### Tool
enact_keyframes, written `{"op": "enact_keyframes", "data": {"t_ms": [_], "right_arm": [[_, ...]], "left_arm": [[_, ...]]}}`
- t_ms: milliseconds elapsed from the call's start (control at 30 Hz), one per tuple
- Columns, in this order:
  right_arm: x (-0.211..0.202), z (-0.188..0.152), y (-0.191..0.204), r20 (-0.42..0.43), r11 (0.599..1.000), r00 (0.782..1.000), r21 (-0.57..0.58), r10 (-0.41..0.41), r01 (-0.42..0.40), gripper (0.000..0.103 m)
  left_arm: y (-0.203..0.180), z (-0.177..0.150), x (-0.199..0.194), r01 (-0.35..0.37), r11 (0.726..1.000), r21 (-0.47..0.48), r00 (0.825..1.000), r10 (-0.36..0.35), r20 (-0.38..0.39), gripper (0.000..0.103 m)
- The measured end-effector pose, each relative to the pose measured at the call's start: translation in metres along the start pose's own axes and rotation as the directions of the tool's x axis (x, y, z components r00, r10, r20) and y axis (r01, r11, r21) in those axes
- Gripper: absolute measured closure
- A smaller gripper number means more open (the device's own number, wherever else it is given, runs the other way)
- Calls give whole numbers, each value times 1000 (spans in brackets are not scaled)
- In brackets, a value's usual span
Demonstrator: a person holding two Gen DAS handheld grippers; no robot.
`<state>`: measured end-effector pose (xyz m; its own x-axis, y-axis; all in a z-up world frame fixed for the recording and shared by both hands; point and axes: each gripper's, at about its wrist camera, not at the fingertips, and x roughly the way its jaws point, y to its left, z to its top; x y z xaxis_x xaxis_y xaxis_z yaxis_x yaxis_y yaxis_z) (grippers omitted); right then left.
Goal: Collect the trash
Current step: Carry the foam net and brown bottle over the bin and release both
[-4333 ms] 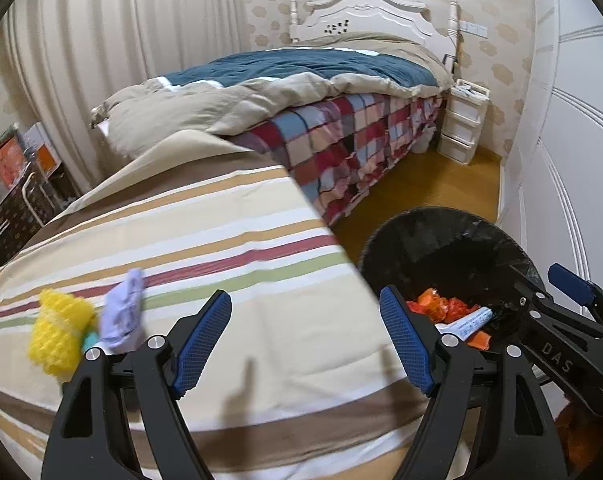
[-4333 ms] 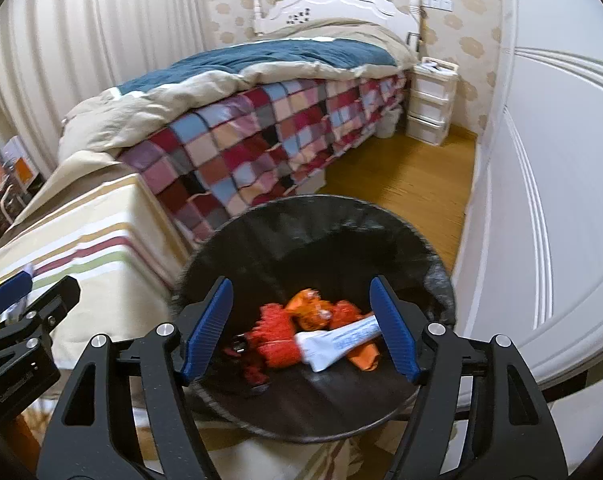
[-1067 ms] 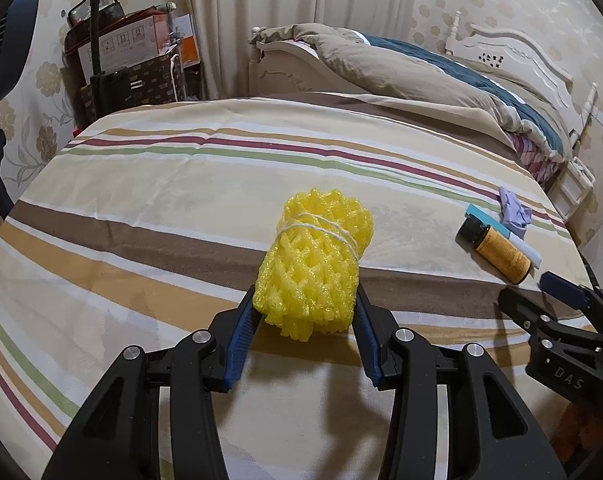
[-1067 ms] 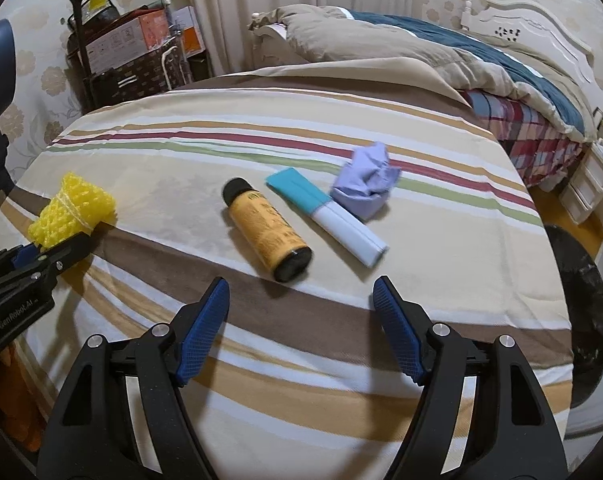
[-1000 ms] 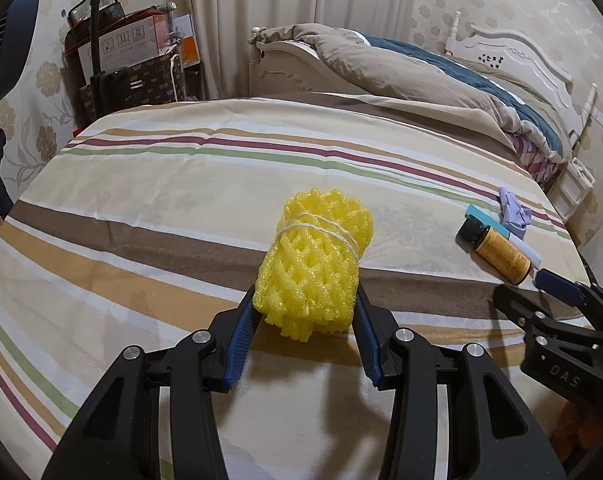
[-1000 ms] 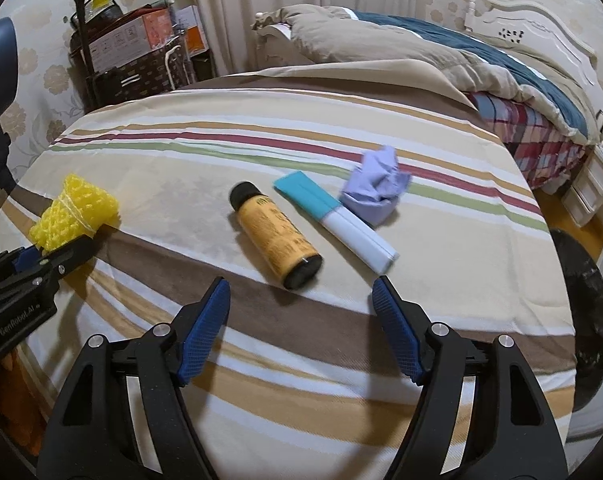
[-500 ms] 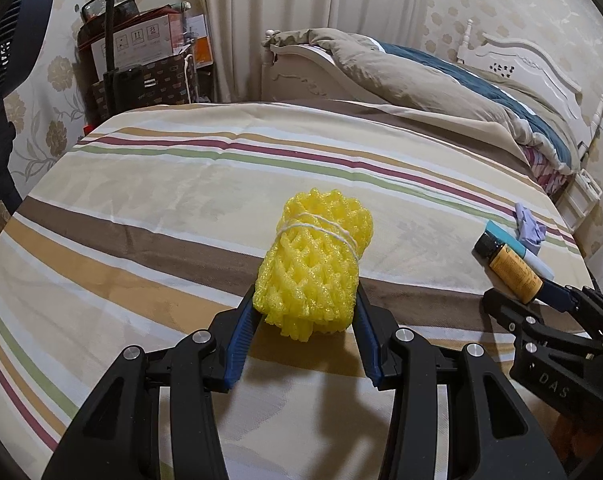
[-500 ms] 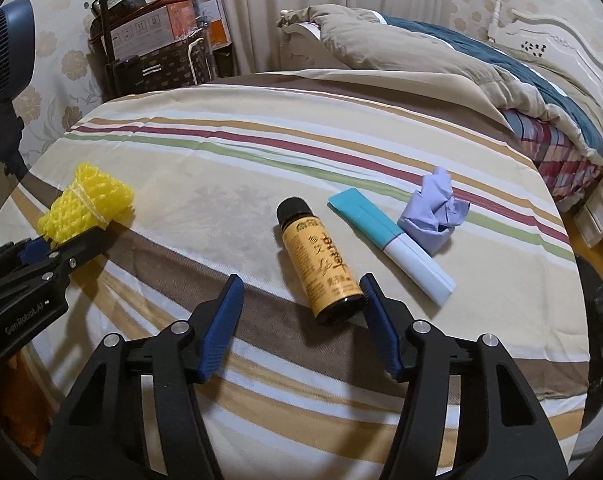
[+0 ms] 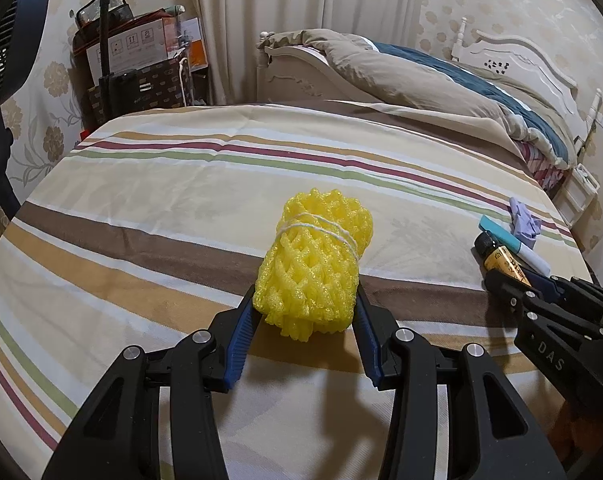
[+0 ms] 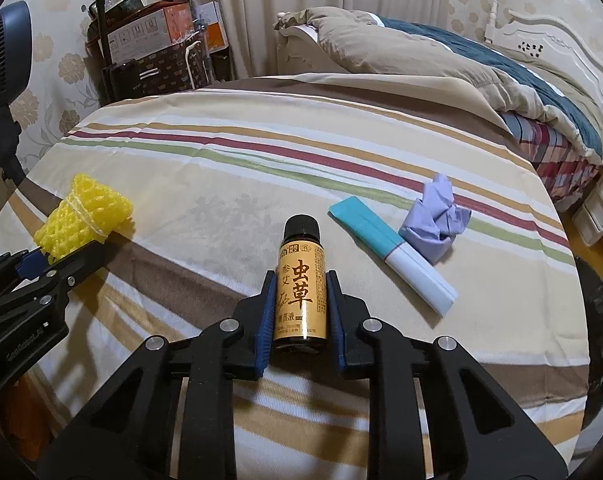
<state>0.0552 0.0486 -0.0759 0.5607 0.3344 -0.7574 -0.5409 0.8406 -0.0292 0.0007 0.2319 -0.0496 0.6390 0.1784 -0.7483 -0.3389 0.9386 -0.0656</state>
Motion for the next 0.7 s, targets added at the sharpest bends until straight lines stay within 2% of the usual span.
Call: {"op": "enact_keyframes", "data": {"t_ms": [333, 700], "right_arm": [[-26, -21, -16, 40, 999, 999, 53, -11, 9, 80], [-56, -49, -66, 75, 984, 994, 167, -77, 64, 80]], "left_arm": [[-15, -4, -5, 44, 999, 10, 999, -44, 1, 57], [-68, -15, -20, 136, 987, 86, 990, -138, 19, 57]]}}
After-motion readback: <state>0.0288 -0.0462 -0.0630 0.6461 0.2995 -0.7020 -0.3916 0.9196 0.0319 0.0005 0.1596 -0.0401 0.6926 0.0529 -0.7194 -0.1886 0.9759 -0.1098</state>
